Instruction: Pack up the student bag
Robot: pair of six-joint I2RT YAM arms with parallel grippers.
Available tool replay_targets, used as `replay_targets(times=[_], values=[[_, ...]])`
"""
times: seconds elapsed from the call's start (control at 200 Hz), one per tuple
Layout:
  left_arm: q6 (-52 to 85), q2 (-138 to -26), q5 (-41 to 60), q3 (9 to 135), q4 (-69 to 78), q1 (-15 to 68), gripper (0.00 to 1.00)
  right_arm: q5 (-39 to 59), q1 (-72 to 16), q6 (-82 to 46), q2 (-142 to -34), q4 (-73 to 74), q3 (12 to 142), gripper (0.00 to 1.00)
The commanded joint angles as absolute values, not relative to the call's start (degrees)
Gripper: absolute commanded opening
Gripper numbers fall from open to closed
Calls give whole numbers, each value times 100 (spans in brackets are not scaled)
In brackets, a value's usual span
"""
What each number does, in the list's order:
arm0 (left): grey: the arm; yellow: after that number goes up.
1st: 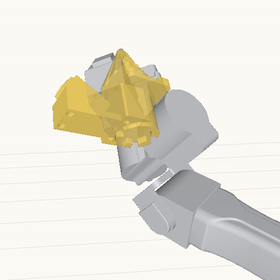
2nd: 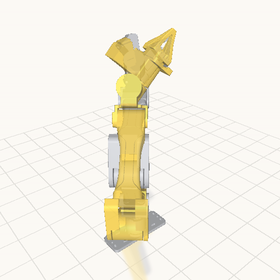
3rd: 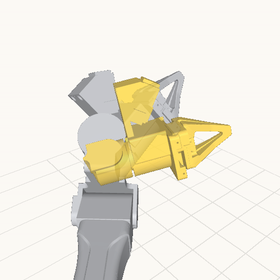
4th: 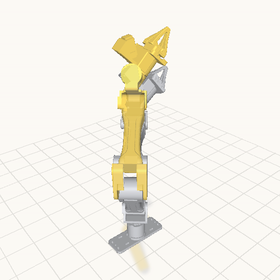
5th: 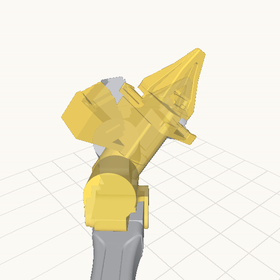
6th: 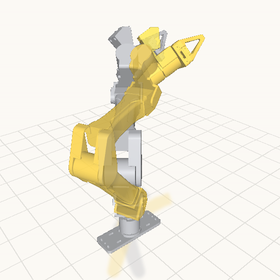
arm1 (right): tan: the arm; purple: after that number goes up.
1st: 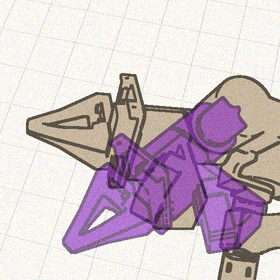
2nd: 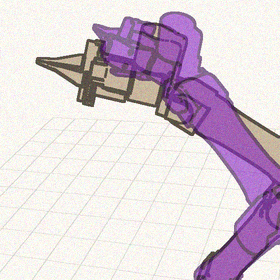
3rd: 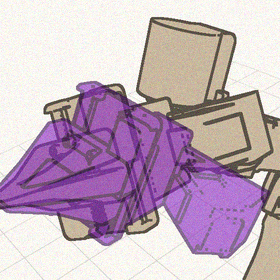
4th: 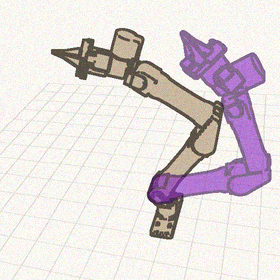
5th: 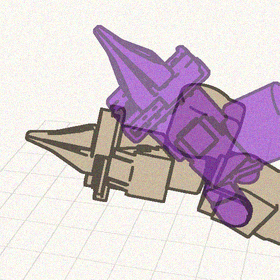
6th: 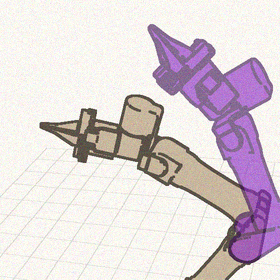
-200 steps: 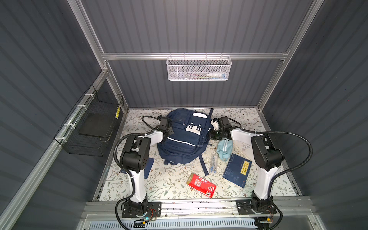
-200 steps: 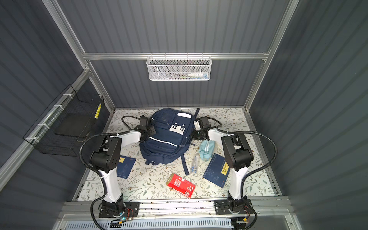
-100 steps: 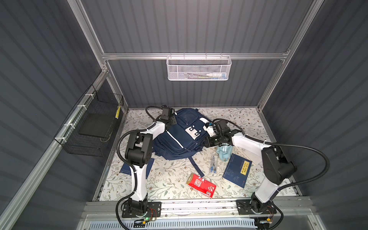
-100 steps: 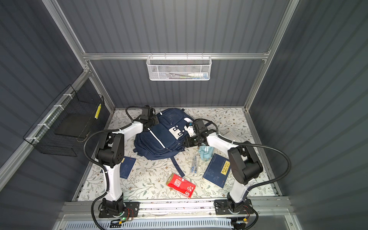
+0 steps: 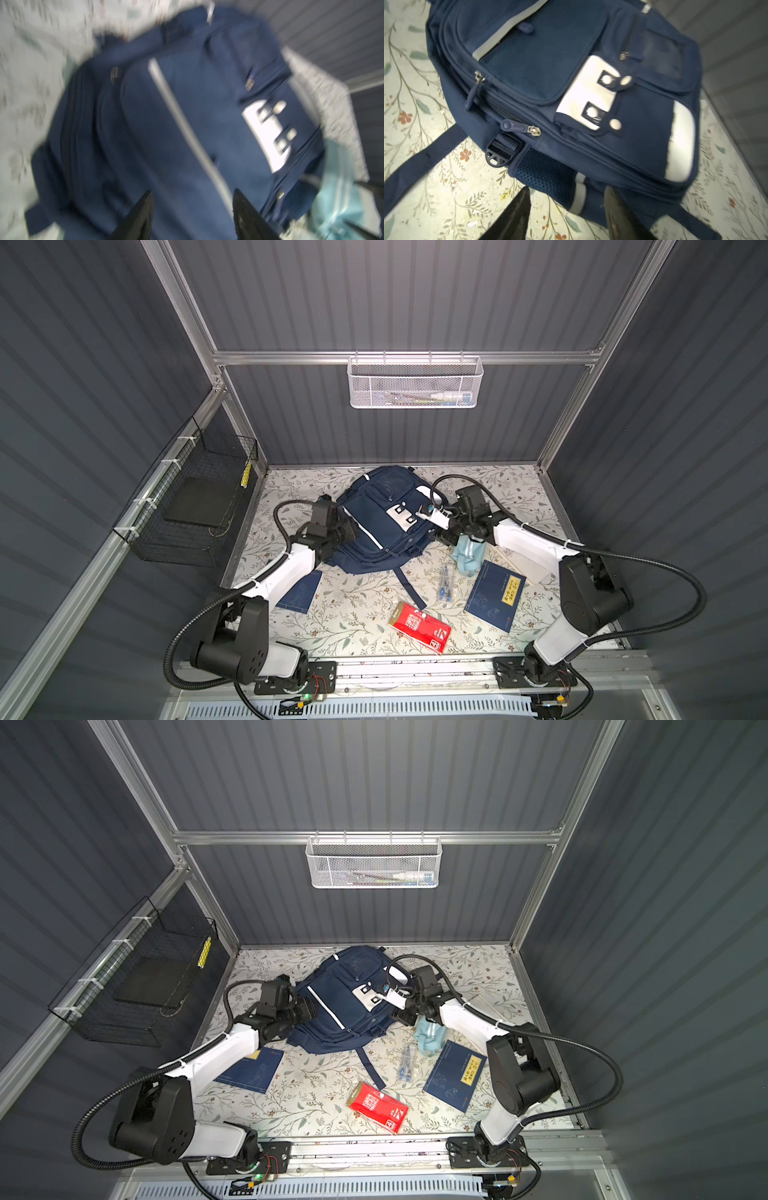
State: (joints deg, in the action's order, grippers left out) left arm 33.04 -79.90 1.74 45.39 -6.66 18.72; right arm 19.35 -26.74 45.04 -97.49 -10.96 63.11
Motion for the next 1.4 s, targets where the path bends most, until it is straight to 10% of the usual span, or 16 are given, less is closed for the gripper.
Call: replay_targets(times=[0.0, 0.275, 0.355, 0.455, 0.76, 1.136, 1.396], values=[[3577, -7899, 467, 4092, -657, 1915, 60, 1623, -2899, 5564, -10066, -1297, 6437, 58], [3437, -8703, 471, 4082, -162, 1916, 58, 921, -2979, 5974, -10658, -479, 6304, 54], [3301, -8922, 237, 4285, -155, 1908, 57, 948, -2993, 6099, -10788, -386, 6335, 41], [3054, -9349, 200, 4649, 30, 1819, 53, 1395, -3103, 5884, -10749, -642, 6501, 0], [2470, -9321, -212, 6005, -166, 1811, 51, 2667, -3211, 3111, -10342, -401, 6916, 0], [2209, -7607, -2268, 3741, 874, 4641, 49, 3090, -3204, 1752, -10813, -838, 7711, 0], [2058, -8526, -3038, 3867, 1527, 4829, 56, 3580, -3212, 1550, -10689, -701, 7507, 0]])
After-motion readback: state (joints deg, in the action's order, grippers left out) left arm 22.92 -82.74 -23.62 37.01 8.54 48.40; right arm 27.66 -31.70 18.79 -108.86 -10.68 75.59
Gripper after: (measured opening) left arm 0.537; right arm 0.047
